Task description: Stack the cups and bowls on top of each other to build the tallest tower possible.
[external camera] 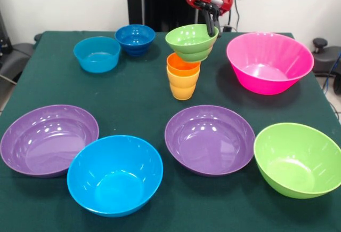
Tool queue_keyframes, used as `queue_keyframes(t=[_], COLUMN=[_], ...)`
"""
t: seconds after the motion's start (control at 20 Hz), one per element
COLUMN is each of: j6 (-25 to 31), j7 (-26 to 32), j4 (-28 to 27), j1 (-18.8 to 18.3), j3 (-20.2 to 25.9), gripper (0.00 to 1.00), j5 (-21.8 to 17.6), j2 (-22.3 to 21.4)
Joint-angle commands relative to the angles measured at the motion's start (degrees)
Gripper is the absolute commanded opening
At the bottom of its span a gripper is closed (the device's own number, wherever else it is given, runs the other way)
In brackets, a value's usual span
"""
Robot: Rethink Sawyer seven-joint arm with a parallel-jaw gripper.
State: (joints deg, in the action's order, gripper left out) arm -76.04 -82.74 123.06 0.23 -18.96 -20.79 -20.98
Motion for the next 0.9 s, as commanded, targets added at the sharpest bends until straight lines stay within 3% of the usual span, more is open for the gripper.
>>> queue_keyframes(t=[0.05, 0.9], j6=[8.92, 10.67], j7=[-8.53, -8.82], j4=[-6.66, -9.25], j1=[-0.35, -1.57], j3=[3.69, 3.38], gripper=[0.00, 0.00], j5=[-1.89, -3.72], j2=[0.08, 0.78])
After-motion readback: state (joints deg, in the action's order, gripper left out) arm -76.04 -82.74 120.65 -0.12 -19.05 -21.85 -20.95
